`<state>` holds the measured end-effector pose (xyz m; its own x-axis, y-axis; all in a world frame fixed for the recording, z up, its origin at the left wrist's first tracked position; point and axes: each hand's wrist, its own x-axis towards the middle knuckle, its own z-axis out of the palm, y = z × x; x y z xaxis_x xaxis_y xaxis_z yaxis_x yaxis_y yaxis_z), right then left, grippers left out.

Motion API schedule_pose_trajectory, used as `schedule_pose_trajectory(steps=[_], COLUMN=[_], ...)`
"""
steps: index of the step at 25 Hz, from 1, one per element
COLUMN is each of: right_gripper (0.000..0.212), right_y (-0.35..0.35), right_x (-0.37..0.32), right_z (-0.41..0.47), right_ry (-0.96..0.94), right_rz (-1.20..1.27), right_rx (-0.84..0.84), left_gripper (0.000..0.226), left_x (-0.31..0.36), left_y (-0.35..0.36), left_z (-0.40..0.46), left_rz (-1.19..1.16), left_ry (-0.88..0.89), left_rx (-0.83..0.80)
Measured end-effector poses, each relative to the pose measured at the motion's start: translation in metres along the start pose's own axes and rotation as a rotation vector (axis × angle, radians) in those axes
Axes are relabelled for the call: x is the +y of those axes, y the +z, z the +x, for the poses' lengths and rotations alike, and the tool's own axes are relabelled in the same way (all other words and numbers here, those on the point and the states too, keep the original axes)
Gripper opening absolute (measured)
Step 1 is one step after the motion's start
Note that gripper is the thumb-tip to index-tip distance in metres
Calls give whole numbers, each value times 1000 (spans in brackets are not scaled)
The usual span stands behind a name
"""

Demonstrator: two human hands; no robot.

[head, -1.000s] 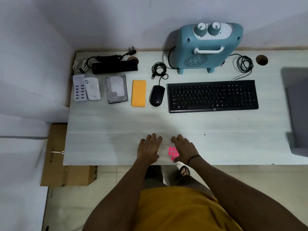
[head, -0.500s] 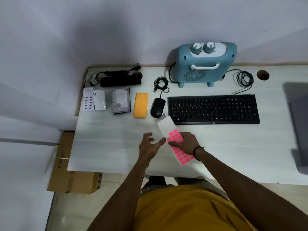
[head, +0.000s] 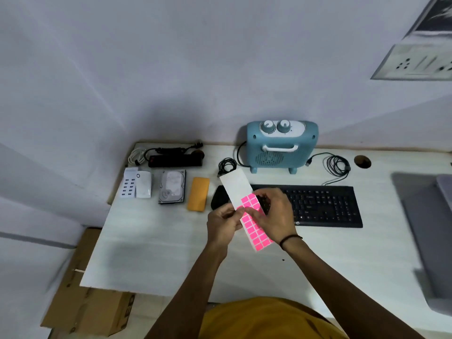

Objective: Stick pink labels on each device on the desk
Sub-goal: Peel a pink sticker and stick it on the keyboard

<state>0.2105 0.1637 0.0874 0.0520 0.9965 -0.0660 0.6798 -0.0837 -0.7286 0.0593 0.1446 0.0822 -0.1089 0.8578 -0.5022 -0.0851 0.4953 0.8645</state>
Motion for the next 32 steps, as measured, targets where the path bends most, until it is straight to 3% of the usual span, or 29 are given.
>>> schedule_pose_trajectory(steps=[2, 5, 11, 17, 26, 32], right_gripper=[25, 15, 16, 16, 13, 14], right_y=[-6, -9, -9, 4, 17, 28], right_x=[-16, -32, -40, -53, -67, -44], right_z=[10, 14, 9, 3, -11, -14], right_ry=[-135, -181, -214, -234, -152, 205], right_rz=[-5, 19, 16, 20, 38, 225], right_rx=[41, 103, 194, 147, 88, 37], left_gripper=[16, 19, 21, 20, 21, 14], left_x=[16, 34, 42, 38, 25, -7], left_y=[3, 2, -5, -28, -48, -47], left_z=[4, 7, 1, -4, -8, -2], left_rz=[-31, -76, -123, -67, -92, -97], left_ry=[61, 95, 89, 101, 66, -151], left_rx=[-6, -61, -149, -138, -136, -6])
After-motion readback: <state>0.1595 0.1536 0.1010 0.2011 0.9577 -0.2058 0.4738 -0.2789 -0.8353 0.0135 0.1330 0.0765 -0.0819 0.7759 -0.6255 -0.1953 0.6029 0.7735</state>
